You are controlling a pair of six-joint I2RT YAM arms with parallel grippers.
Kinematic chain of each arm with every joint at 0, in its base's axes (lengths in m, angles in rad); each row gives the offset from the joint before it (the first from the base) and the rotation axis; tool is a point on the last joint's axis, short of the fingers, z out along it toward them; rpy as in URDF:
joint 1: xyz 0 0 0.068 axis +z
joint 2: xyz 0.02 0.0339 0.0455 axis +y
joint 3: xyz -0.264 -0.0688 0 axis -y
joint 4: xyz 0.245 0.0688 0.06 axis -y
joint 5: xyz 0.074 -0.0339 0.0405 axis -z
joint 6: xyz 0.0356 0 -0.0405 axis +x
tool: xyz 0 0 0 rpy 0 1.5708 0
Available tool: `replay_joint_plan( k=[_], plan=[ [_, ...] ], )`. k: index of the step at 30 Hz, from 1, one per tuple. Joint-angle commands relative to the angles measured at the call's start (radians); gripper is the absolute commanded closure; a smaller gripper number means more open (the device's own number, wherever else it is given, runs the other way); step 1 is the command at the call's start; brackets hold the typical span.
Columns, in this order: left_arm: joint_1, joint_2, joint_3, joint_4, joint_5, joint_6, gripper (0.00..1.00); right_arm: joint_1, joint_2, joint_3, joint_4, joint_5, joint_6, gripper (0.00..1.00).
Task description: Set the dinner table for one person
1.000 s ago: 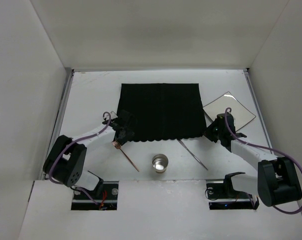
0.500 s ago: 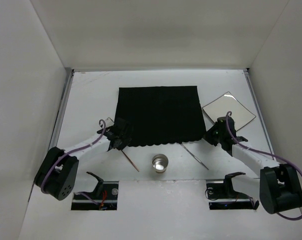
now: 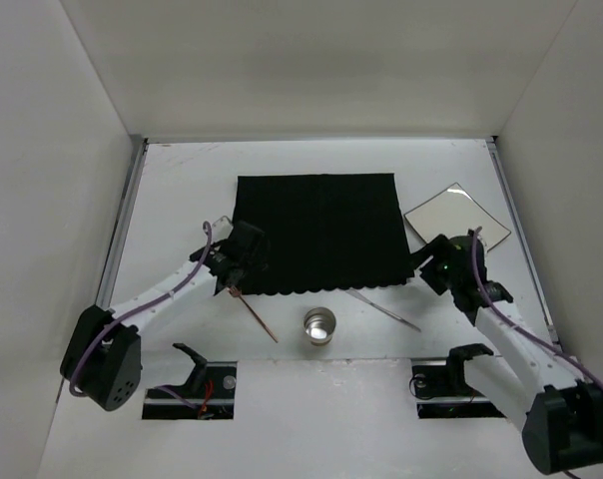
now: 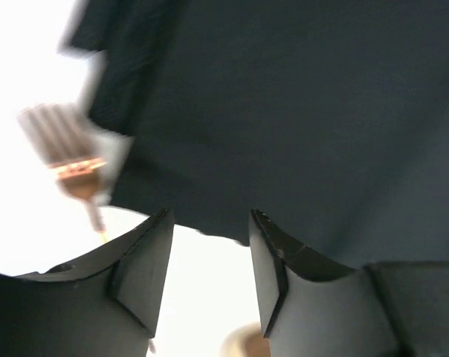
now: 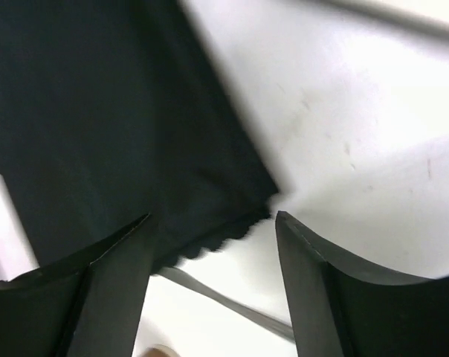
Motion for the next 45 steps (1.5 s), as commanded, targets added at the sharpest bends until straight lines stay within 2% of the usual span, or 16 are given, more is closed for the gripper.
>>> replay_joint_plan(
  k=[1,8,13,18,26,38,45],
  plan=[
    [-0.024,-0.055,0.126,-0.008,-0.012,0.090,0.56,-0.067,-0.104,0.082,-0.030,0.013,0.006,0.28],
    [-0.102,-0.070,0.208,0.051,0.064,0.177,0.48,-0.288,-0.163,0.027,-0.019,0.020,0.157,0.29],
    [-0.121,-0.061,0.172,0.113,0.158,0.181,0.47,-0.471,-0.135,0.000,0.034,0.011,0.251,0.30],
    [-0.108,-0.053,0.122,0.169,0.238,0.171,0.47,-0.551,-0.104,-0.033,0.067,0.010,0.329,0.34],
    [-0.093,-0.052,0.086,0.203,0.318,0.177,0.47,-0.549,-0.026,-0.116,0.151,0.003,0.362,0.38],
    [-0.079,-0.064,0.059,0.212,0.357,0.181,0.47,-0.545,0.193,-0.226,0.468,-0.073,0.401,0.48],
    [-0.082,-0.045,0.082,0.212,0.335,0.171,0.47,-0.546,0.406,-0.240,0.651,-0.083,0.417,0.53]
  ],
)
